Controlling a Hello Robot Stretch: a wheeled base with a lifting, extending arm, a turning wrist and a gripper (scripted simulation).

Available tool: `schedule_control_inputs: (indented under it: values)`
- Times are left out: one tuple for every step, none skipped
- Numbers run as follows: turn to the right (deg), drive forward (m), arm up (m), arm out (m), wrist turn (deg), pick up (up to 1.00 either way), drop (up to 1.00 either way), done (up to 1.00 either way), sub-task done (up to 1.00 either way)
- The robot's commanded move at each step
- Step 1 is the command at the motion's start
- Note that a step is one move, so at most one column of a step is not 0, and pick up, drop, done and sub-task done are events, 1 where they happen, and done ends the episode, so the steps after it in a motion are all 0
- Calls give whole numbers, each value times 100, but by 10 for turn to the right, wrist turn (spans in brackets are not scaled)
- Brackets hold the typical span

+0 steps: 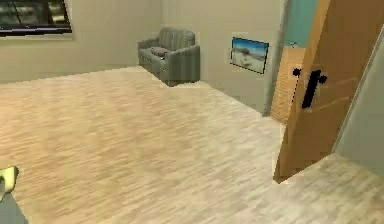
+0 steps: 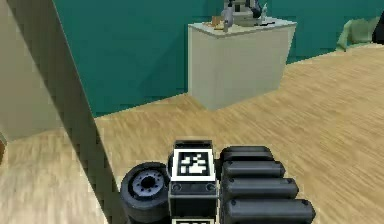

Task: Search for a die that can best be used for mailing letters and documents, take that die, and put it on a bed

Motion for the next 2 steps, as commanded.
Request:
schedule_control_inputs:
  values:
    - [450, 0, 0, 0, 0, 0, 0, 0, 0]
    - [150, 0, 0, 0, 0, 0, 0, 0, 0]
